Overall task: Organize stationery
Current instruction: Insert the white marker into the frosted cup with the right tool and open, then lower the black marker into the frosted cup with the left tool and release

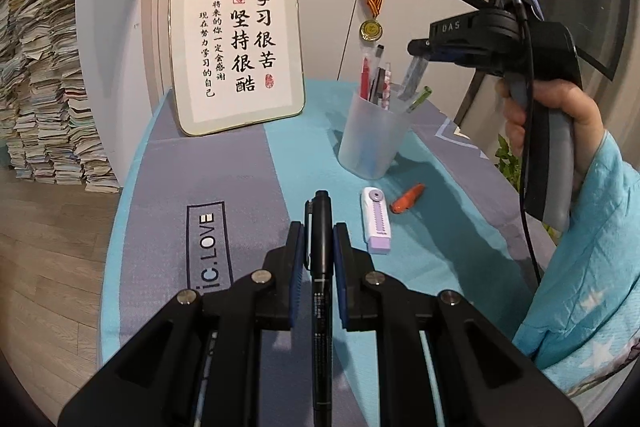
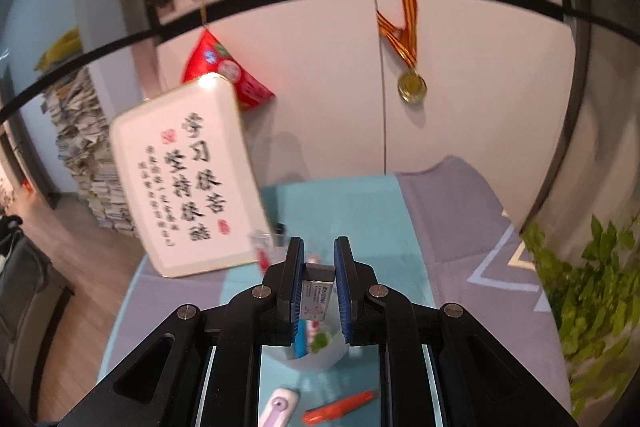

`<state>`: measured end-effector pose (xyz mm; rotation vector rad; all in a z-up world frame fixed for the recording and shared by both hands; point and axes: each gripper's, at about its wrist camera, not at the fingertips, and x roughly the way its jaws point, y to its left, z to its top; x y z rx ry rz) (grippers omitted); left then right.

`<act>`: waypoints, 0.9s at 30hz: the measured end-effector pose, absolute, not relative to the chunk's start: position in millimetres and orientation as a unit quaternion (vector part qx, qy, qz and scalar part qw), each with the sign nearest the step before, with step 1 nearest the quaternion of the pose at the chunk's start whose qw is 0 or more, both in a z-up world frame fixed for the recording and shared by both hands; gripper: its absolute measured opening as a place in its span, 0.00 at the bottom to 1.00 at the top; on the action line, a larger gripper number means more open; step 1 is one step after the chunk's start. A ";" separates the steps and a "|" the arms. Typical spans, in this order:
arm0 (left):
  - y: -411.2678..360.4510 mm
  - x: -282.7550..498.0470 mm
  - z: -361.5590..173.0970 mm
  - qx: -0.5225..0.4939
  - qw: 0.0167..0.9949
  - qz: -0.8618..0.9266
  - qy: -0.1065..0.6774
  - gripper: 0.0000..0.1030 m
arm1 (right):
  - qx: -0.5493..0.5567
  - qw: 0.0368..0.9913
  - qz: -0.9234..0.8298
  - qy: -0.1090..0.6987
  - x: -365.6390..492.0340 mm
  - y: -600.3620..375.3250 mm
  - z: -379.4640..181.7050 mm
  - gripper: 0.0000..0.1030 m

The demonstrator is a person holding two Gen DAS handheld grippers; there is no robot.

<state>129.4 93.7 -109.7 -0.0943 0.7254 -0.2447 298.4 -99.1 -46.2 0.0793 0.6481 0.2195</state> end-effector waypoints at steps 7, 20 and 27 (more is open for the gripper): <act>85.9 140.1 -112.8 -0.044 0.922 -0.130 0.361 0.12 | 0.020 0.932 0.110 0.345 310.6 -95.9 -62.6 0.16; 84.9 137.1 -92.8 -0.056 0.930 -0.136 0.336 0.12 | 0.059 0.916 0.150 0.368 265.9 -116.1 -59.9 0.19; 67.2 138.4 -73.4 -0.048 0.936 -0.149 0.314 0.12 | 0.062 0.919 0.151 0.360 210.9 -138.2 -66.1 0.47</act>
